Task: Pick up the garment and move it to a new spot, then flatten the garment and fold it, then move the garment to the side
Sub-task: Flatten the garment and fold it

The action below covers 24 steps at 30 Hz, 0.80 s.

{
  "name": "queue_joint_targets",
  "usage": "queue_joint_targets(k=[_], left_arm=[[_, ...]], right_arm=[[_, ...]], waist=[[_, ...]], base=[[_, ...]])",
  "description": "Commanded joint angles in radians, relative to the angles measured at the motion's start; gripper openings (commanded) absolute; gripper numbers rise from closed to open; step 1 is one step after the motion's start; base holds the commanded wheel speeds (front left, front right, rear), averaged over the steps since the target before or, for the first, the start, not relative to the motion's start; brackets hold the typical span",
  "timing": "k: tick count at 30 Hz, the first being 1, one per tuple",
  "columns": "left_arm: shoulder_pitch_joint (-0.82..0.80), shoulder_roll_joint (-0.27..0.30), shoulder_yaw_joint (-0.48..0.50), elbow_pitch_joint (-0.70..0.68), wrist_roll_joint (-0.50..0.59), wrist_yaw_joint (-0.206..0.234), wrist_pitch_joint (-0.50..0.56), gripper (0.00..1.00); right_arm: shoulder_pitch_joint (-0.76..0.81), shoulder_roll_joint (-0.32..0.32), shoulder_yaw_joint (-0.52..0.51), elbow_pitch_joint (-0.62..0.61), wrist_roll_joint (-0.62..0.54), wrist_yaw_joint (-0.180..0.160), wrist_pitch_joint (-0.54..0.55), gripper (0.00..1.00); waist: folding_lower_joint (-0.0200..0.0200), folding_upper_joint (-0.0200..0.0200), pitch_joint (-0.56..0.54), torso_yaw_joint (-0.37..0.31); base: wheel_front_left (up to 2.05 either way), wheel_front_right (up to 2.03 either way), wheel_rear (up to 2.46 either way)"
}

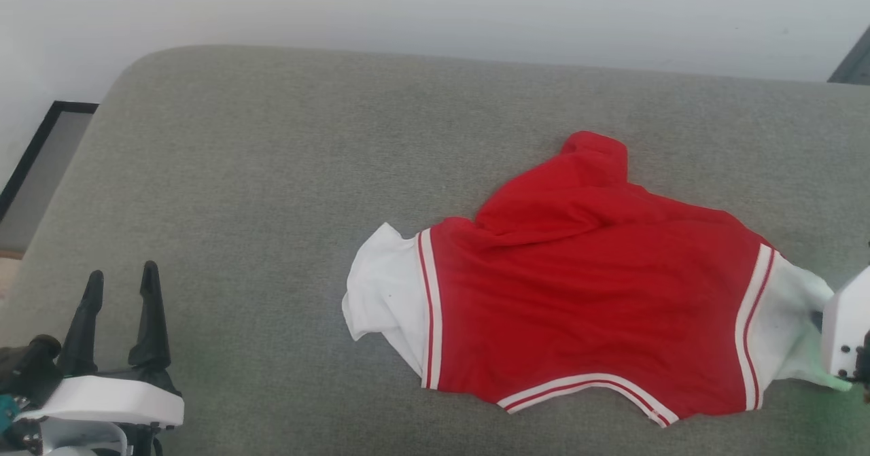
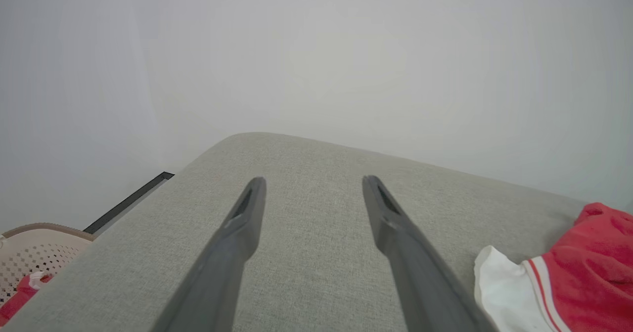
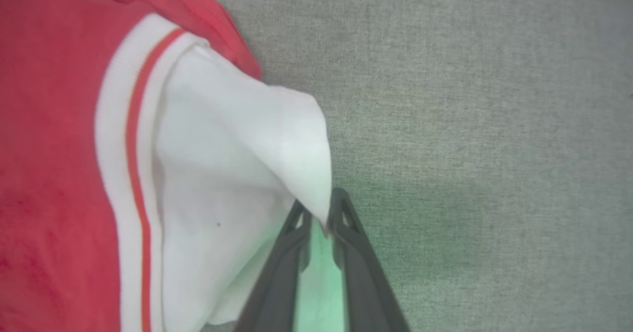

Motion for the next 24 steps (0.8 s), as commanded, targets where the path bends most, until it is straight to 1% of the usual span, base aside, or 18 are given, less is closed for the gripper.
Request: queue_joint_targets(k=[1, 5, 12, 17, 19, 24], left_arm=[[0.0, 0.011, -0.006, -0.003, -0.003, -0.003, -0.004, 1.0], [-0.005, 0.032, -0.014, -0.003, -0.009, -0.003, -0.004, 1.0], [-0.019, 0.08, -0.071, 0.013, -0.028, -0.003, -0.005, 1.0], [-0.042, 0.132, -0.146, 0.037, -0.053, -0.002, 0.008, 1.0], [-0.055, 0.155, -0.175, 0.044, -0.054, -0.002, 0.035, 1.0], [-0.087, 0.187, -0.241, 0.049, -0.101, -0.003, 0.146, 1.0]], right_arm=[[-0.021, 0.001, 0.001, 0.005, 0.002, -0.001, -0.004, 1.0], [-0.037, -0.009, 0.007, -0.02, 0.01, -0.001, -0.005, 1.0], [-0.034, -0.008, -0.008, -0.132, 0.028, 0.0, -0.052, 1.0], [-0.005, 0.039, -0.035, -0.254, 0.008, 0.0, -0.17, 1.0], [0.005, 0.069, -0.048, -0.292, -0.005, 0.0, -0.233, 1.0], [0.036, 0.141, -0.07, -0.353, -0.056, 0.0, -0.394, 1.0]], waist=[[0.0, -0.0001, 0.001, -0.008], [0.0, -0.0001, 0.002, -0.03], [0.0, -0.0001, 0.0, -0.069], [0.0, -0.0001, 0.003, -0.106], [0.0, -0.0001, 0.006, -0.123], [0.0, -0.0001, 0.015, -0.16]], base=[[0.0, 0.0, 0.0], [0.0, 0.0, 0.0], [0.0, 0.0, 0.0], [0.0, 0.0, 0.0], [0.0, 0.0, 0.0], [0.0, 0.0, 0.0]])
